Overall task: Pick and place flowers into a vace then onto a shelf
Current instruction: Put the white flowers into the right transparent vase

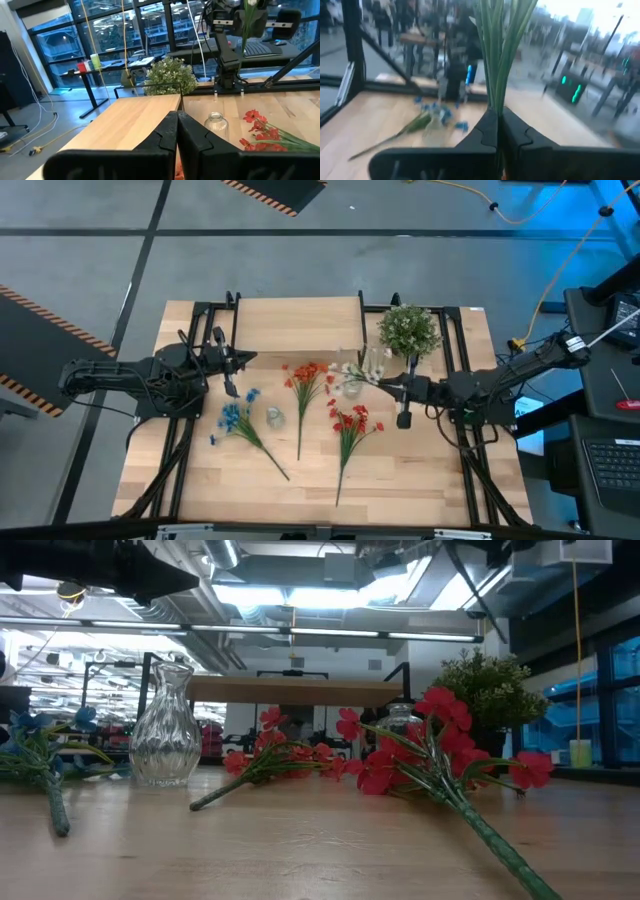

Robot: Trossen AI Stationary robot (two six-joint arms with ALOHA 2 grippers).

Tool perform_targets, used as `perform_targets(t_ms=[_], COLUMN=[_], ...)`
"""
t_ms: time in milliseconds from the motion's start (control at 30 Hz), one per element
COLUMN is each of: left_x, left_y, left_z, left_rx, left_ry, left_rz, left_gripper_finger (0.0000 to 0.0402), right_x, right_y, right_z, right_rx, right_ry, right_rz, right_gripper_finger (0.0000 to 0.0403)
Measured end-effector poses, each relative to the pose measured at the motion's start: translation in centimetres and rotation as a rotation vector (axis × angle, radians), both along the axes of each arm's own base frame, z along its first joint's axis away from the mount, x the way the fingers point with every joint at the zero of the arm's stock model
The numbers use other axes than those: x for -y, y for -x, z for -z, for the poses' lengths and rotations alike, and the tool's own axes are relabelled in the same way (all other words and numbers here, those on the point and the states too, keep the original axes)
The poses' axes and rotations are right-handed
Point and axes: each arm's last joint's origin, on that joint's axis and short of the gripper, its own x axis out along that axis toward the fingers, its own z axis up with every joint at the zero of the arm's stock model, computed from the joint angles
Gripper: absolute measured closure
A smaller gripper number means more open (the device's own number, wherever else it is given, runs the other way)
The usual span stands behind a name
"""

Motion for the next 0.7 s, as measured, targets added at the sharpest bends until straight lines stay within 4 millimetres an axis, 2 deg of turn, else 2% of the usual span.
perform_targets(t_ms=[167,433,567,700], left_x=[0.0,0.0,0.0,0.0], left_y=[0.0,0.0,0.0,0.0], left_z=[0.0,-0.1,-0.1,-0.1], left_rx=[0.002,0.001,-0.004,-0.004], left_ry=[-0.003,-0.015,-0.029,-0.029], left_rz=[0.000,-0.002,-0.003,-0.003], left_gripper_finger=[0.0398,0.0398,0.0398,0.0398], right_x=[1.2,2.8,3.5,4.1], right_y=[0.3,0.2,-0.6,-2.3], right_z=[1.2,3.5,4.4,5.3], right_rx=[0.145,0.260,0.296,0.290], right_ry=[0.067,0.106,0.115,0.117], right_rz=[-0.037,-0.071,-0.067,-0.069], right_gripper_finger=[0.0403,0.0403,0.0403,0.0403])
